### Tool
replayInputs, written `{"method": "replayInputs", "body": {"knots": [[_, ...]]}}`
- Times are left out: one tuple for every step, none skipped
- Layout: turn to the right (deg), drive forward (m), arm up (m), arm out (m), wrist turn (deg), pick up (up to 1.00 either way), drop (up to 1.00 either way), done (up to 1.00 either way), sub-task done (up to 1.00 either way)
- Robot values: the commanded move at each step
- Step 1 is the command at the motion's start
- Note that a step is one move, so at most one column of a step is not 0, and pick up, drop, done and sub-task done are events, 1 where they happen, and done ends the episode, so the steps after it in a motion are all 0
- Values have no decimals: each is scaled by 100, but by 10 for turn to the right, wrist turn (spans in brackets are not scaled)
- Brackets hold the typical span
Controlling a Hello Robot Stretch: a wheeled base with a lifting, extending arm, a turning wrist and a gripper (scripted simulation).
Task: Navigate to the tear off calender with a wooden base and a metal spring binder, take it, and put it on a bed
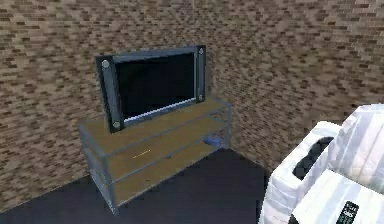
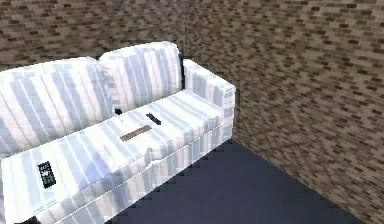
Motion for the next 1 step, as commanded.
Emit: {"method": "replayInputs", "body": {"knots": [[-450,0,0,0,0,0,0,0,0]]}}
